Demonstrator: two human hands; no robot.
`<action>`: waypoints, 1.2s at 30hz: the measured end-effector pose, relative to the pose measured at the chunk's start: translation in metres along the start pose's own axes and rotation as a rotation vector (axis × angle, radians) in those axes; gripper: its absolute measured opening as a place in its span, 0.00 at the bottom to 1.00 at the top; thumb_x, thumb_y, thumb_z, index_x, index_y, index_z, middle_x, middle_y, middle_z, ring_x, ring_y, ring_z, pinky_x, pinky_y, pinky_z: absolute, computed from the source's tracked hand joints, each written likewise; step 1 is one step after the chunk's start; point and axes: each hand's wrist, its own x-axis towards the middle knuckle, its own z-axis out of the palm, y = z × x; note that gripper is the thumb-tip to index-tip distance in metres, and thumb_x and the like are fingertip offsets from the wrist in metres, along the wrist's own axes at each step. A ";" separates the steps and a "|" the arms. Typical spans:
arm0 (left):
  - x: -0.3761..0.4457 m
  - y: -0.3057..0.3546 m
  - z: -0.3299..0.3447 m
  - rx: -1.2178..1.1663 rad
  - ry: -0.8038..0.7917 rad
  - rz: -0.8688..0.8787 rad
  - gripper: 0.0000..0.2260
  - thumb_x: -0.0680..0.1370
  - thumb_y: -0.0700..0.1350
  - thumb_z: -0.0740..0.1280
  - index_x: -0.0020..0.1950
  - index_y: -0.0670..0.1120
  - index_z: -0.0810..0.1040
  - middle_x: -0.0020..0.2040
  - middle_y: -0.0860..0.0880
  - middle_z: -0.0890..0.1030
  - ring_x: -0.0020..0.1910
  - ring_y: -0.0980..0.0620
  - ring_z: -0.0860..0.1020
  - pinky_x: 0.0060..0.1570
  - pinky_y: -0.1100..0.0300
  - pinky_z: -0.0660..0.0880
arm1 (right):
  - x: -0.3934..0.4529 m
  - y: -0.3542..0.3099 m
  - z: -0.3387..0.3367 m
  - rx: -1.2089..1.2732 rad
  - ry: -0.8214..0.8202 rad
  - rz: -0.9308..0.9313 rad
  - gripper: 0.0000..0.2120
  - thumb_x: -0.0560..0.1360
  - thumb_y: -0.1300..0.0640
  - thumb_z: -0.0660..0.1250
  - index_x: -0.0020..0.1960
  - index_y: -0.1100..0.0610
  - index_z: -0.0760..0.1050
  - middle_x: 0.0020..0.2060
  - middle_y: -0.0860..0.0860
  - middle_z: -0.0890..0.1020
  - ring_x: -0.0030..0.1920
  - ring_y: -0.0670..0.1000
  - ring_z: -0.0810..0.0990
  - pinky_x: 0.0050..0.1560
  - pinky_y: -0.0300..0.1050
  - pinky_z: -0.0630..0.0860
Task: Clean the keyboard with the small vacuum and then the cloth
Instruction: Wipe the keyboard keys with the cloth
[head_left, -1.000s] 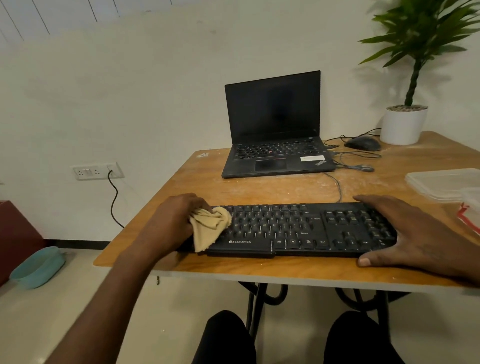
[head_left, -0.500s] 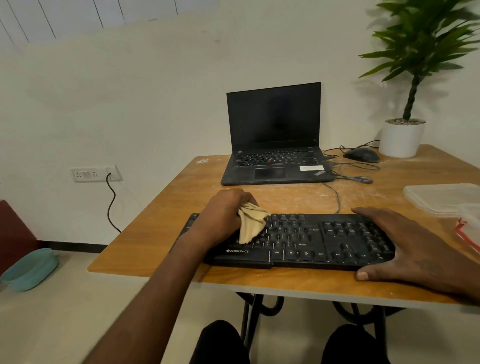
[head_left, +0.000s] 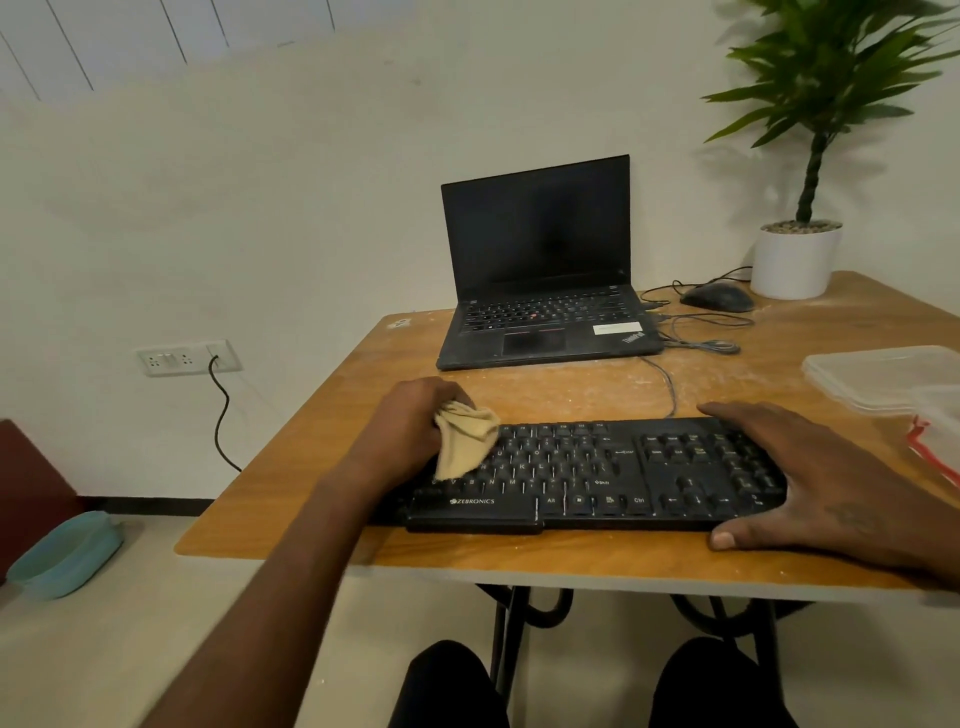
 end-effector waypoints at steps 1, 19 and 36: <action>0.004 0.008 0.004 -0.021 -0.001 0.021 0.12 0.77 0.33 0.71 0.54 0.47 0.87 0.51 0.51 0.86 0.49 0.55 0.79 0.46 0.59 0.74 | 0.000 -0.001 0.000 -0.002 -0.002 0.002 0.55 0.50 0.15 0.67 0.70 0.23 0.43 0.70 0.38 0.65 0.65 0.42 0.67 0.66 0.49 0.72; -0.009 -0.018 -0.009 0.086 -0.006 -0.047 0.18 0.75 0.28 0.68 0.57 0.47 0.86 0.54 0.49 0.85 0.51 0.51 0.79 0.44 0.63 0.72 | 0.000 0.003 -0.001 0.036 -0.029 -0.009 0.57 0.51 0.17 0.69 0.72 0.23 0.42 0.71 0.37 0.62 0.65 0.40 0.64 0.66 0.46 0.70; 0.000 -0.004 -0.003 0.072 -0.004 -0.034 0.18 0.75 0.28 0.68 0.56 0.48 0.87 0.53 0.47 0.87 0.53 0.48 0.81 0.52 0.50 0.80 | -0.005 0.012 -0.005 0.087 -0.045 -0.027 0.58 0.52 0.18 0.70 0.71 0.22 0.39 0.68 0.30 0.56 0.67 0.35 0.58 0.67 0.44 0.67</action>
